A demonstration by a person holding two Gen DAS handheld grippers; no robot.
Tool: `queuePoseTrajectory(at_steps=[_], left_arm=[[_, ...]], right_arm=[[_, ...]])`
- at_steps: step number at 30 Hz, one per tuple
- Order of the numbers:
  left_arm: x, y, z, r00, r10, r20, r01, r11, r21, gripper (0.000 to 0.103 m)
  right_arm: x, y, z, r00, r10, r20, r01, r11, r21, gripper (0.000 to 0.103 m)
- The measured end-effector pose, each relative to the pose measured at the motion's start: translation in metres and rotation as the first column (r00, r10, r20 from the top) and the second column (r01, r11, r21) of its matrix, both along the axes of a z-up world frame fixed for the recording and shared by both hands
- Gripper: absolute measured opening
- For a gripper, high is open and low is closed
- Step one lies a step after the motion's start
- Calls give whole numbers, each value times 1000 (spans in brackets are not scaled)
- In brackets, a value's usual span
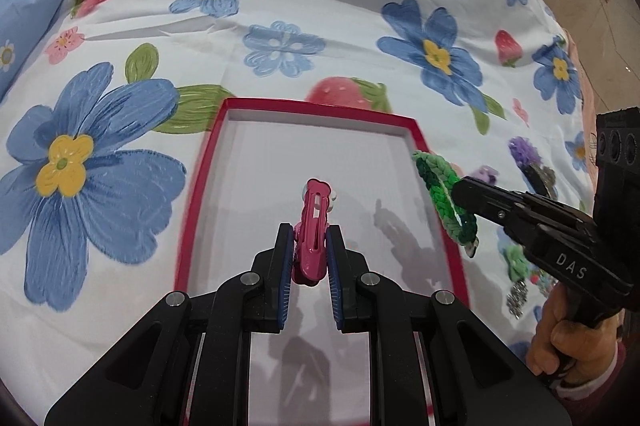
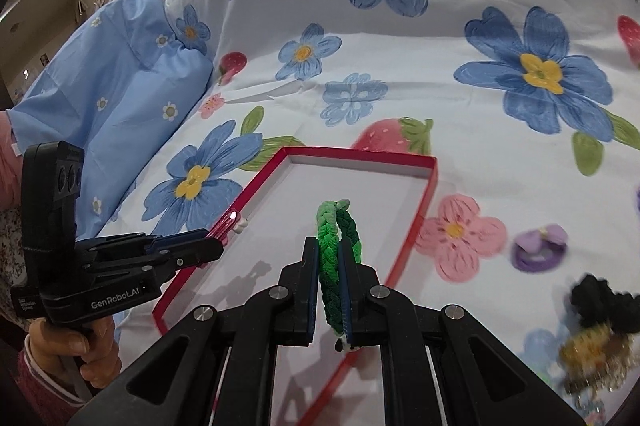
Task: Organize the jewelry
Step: 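Carry the pink clip and green band into the red tray and release both, then grasp the purple bow clip with the left tool while the right tool grasps the black scrunchie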
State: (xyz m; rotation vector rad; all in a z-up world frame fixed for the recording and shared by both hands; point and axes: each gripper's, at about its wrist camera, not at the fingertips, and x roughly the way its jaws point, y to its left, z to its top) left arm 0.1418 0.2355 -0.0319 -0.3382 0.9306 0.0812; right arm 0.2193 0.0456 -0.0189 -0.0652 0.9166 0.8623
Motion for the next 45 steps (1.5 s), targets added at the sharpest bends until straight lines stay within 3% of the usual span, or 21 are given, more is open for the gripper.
queuePoseTrajectory(at_steps=[9, 20, 30, 34, 36, 45], left_arm=[[45, 24, -30, 997, 20, -73, -20, 1000, -6, 14], [58, 24, -52, 992, 11, -125, -10, 1000, 11, 15], [57, 25, -52, 991, 23, -134, -18, 999, 39, 16], [53, 27, -48, 991, 38, -128, -32, 998, 50, 28], [51, 27, -45, 992, 42, -122, -35, 998, 59, 30], [33, 21, -27, 993, 63, -98, -58, 997, 52, 34]], right_arm=[[32, 45, -31, 1000, 25, -11, -26, 994, -110, 9], [37, 66, -54, 995, 95, -31, -100, 974, -203, 10], [36, 67, -54, 993, 103, -52, -111, 977, -181, 16], [38, 63, -50, 995, 86, -53, -93, 983, -160, 19], [38, 60, -46, 995, 83, -60, -90, 986, -139, 30], [28, 43, -25, 997, 67, -42, -71, 993, -90, 31]])
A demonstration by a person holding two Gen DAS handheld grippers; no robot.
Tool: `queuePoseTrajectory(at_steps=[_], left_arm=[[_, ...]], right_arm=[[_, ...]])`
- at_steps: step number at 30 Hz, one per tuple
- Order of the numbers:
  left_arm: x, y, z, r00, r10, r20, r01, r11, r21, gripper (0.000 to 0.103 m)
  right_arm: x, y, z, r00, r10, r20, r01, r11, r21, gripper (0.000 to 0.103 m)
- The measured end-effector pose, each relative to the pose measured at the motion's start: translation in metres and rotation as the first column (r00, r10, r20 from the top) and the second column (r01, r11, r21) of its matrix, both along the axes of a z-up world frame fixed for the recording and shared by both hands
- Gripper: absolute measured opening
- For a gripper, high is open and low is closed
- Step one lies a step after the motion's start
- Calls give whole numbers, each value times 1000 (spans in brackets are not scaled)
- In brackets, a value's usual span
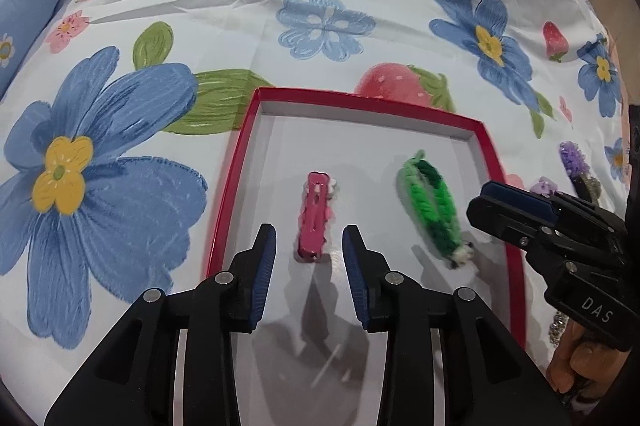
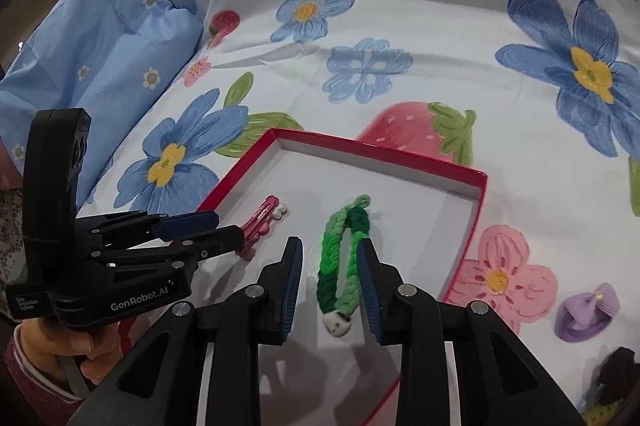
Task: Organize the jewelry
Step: 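Grasp the purple bow clip with the left tool while the right tool grasps the black scrunchie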
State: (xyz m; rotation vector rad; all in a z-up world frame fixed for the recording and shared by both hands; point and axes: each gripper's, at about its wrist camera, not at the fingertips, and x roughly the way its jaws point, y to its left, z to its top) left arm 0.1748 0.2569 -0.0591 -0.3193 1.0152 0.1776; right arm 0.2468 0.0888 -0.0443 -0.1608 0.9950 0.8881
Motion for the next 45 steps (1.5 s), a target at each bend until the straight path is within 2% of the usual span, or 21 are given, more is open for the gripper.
queuePoseTrajectory(at_steps=[5, 13, 19, 21, 30, 37, 45], left_arm=[[-11, -17, 14, 999, -13, 32, 13, 1000, -11, 37], [-20, -64, 34, 993, -90, 71, 92, 995, -33, 39], [-20, -96, 48, 984, -152, 96, 155, 987, -34, 41], [-19, -106, 51, 980, -172, 101, 176, 984, -32, 43], [-6, -142, 56, 964, -245, 101, 248, 968, -25, 43], [15, -168, 51, 952, -296, 78, 297, 955, 2, 44], [41, -188, 44, 940, -338, 50, 337, 941, 18, 44]], right_arm=[[-9, -30, 15, 999, -43, 14, 43, 998, 37, 31], [-19, -97, 29, 990, -140, 25, 139, 989, 52, 31], [-22, -153, 43, 972, -233, 41, 230, 971, 66, 31], [-22, -171, 47, 964, -260, 48, 257, 964, 66, 34], [-19, -240, 45, 927, -374, 43, 371, 927, 63, 38], [-3, -275, 37, 903, -427, 35, 426, 904, 46, 38], [14, -280, 28, 911, -413, 6, 412, 910, 39, 40]])
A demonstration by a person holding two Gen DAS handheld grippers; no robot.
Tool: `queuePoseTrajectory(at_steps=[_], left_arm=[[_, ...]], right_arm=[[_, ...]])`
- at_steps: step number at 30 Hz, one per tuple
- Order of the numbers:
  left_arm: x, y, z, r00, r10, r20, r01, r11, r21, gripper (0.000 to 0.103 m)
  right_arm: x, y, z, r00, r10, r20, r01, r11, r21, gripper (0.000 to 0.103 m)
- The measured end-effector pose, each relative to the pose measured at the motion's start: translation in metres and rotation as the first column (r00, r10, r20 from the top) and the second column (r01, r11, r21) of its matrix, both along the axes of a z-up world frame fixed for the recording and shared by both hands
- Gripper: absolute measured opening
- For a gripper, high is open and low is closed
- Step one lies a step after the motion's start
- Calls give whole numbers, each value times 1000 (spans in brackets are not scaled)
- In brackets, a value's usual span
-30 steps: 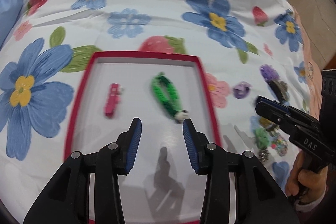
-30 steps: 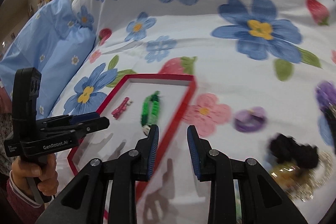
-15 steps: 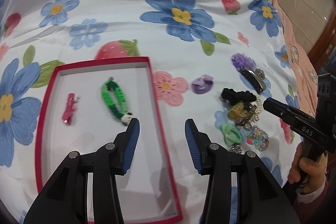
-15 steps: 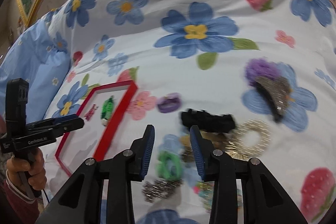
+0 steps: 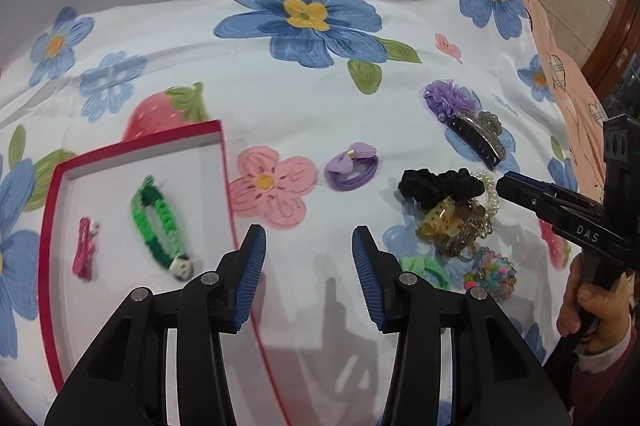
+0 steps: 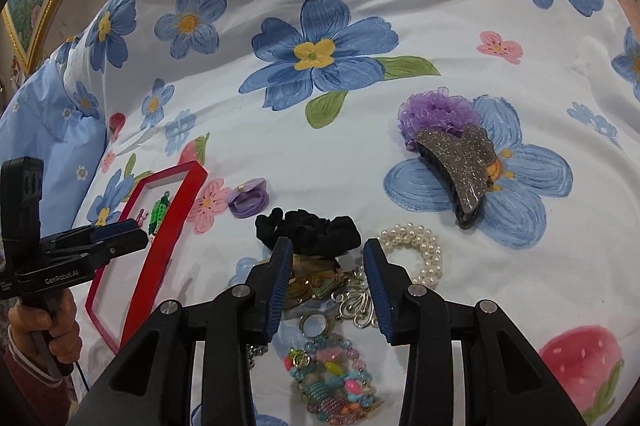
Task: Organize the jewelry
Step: 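Grasp the purple bow clip with the left tool while the right tool grasps the black scrunchie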
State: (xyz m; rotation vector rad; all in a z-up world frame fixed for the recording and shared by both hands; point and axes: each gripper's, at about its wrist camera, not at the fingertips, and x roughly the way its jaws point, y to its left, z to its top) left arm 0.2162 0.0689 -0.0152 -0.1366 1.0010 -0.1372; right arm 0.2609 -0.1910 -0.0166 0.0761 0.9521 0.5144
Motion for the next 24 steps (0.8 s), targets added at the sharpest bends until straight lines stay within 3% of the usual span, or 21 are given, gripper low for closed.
queuePoseTrajectory(at_steps=[3, 18, 22, 24], left_arm=[[14, -7, -5, 1000, -24, -13, 25, 1000, 13, 44], [84, -38, -43, 992, -89, -86, 95, 993, 66, 43], [89, -41, -52, 990, -101, -101, 105, 994, 35, 19], [87, -44, -52, 989, -117, -91, 121, 992, 44, 13]], right_arm=[[8, 2, -3, 1000, 14, -10, -14, 1000, 10, 50], [37, 14, -35, 991, 71, -115, -65, 997, 50, 50], [39, 17, -40, 990, 78, -121, -72, 996, 48, 48], [39, 17, -41, 989, 79, -125, -73, 996, 52, 37]])
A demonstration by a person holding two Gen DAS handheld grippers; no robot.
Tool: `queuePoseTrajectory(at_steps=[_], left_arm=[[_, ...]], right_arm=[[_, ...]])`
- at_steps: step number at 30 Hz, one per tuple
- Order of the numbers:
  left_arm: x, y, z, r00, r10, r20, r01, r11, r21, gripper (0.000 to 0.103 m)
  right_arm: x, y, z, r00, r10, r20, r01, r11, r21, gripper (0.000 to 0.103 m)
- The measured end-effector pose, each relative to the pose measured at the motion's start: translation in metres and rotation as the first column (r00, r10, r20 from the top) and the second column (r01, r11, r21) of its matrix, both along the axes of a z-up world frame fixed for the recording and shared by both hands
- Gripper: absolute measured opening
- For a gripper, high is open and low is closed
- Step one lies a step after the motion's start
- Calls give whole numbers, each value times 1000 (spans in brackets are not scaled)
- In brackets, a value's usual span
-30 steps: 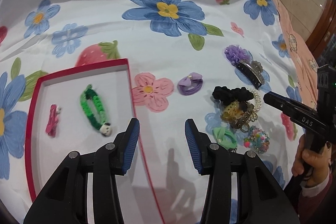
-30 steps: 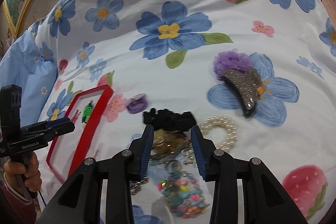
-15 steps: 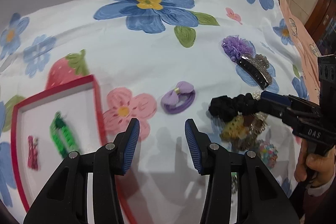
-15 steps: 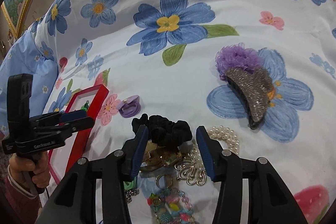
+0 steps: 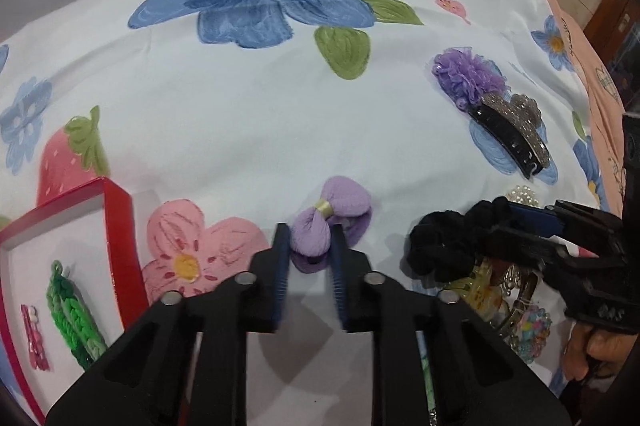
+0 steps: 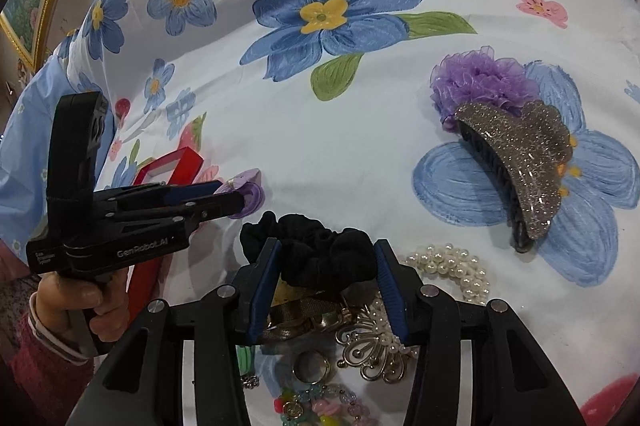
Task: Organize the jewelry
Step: 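Grasp the purple bow clip with the left tool while the right tool grasps the black scrunchie, then place the purple bow clip and black scrunchie into the red tray, open both tools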
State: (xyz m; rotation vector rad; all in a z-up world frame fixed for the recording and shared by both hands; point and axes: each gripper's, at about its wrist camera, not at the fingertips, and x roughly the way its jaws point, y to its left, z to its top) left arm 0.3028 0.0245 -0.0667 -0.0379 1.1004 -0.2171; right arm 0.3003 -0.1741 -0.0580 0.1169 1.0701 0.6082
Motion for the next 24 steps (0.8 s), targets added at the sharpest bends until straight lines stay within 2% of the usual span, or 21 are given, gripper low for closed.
queuePoseTrajectory(at_steps=[2, 6, 16, 24], left_arm=[[-2, -2, 2, 1000, -8, 9, 8, 1000, 6, 10], [-11, 2, 10, 1000, 0, 29, 0, 1000, -15, 8], [-54, 30, 39, 993, 83, 78, -76, 992, -97, 8], [-93, 53, 47, 984, 157, 88, -143, 979, -147, 8]], right_arm=[[0, 0, 0, 1000, -5, 4, 5, 1000, -9, 23], [-6, 1, 5, 999, -7, 40, 8, 1000, -21, 14], [-23, 2, 33, 994, -29, 105, 26, 999, 29, 13], [-44, 18, 45, 992, -2, 123, -4, 998, 55, 13]])
